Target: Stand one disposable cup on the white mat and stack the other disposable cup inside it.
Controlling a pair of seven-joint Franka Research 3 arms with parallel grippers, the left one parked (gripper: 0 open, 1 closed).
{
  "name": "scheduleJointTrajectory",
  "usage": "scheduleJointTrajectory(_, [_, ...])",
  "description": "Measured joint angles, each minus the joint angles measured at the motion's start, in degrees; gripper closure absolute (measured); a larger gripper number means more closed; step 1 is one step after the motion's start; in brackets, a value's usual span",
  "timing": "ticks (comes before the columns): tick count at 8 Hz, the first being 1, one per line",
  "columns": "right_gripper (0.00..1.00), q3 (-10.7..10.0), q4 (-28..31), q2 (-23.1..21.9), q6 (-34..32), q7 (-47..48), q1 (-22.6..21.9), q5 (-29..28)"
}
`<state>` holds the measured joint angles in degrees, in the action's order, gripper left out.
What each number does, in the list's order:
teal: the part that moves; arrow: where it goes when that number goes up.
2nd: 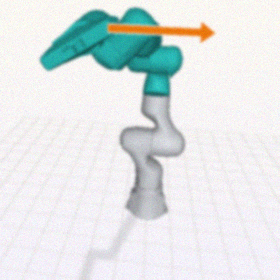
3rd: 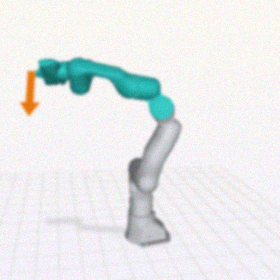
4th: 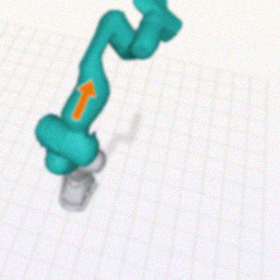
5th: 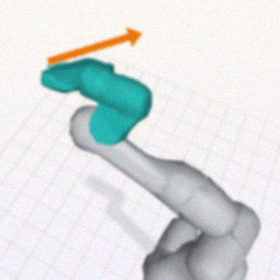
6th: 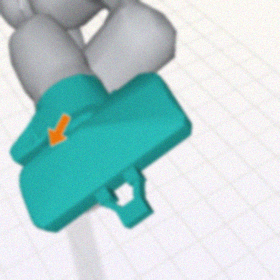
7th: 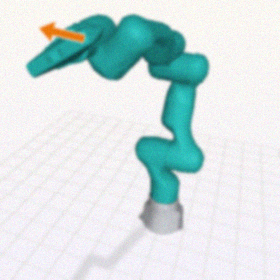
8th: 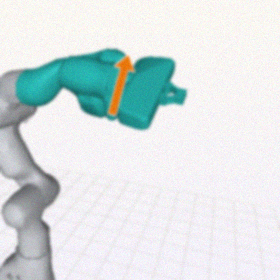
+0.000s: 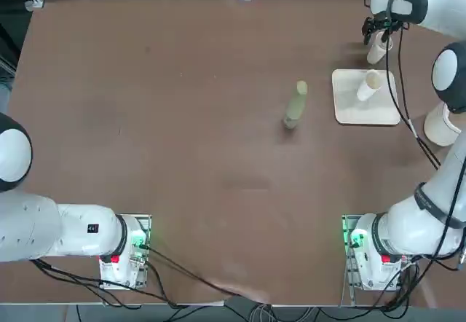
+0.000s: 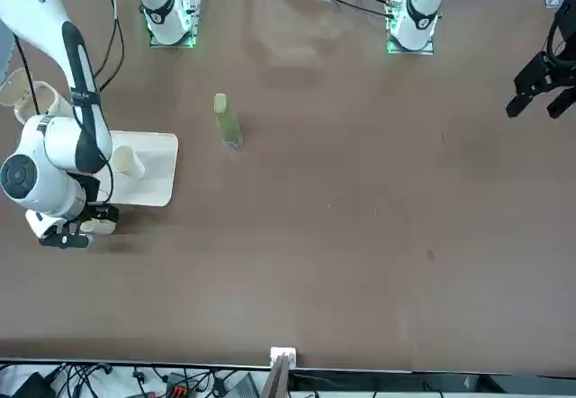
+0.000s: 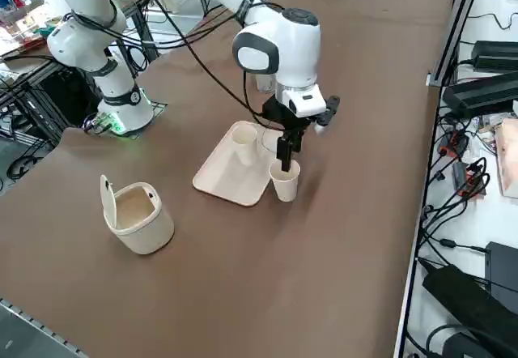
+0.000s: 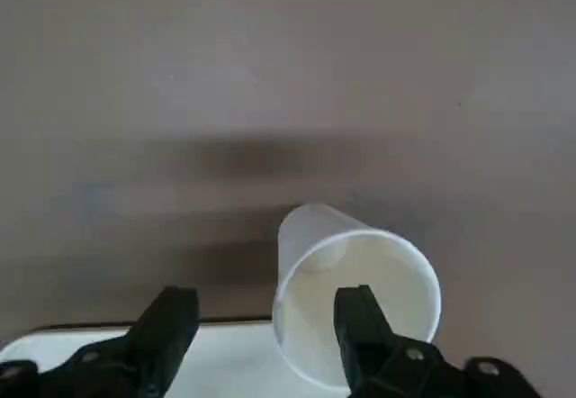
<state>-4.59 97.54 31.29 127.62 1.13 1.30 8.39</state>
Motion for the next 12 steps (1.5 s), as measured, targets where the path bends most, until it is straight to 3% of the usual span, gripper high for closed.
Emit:
scheduleJointTrajectory(1, [0.15,0.00,0.00,0.35,-0.01,-0.01,0.12,0.01])
scheduleJointTrajectory(5, [0.94,0.00,-0.08,0.78,-0.05,0.01,0.22,0.02])
scheduleJointTrajectory(7, [0.98,-0.01,-1.01,-1.11,-1.79,0.03,0.36,0.02])
scheduleJointTrajectory(11, [0.98,0.93,-1.42,-13.82,-21.04,0.77,-0.27,-0.11])
scheduleJointTrajectory(12, [0.98,1.24,0.37,-16.40,-22.89,2.97,-1.49,-0.18])
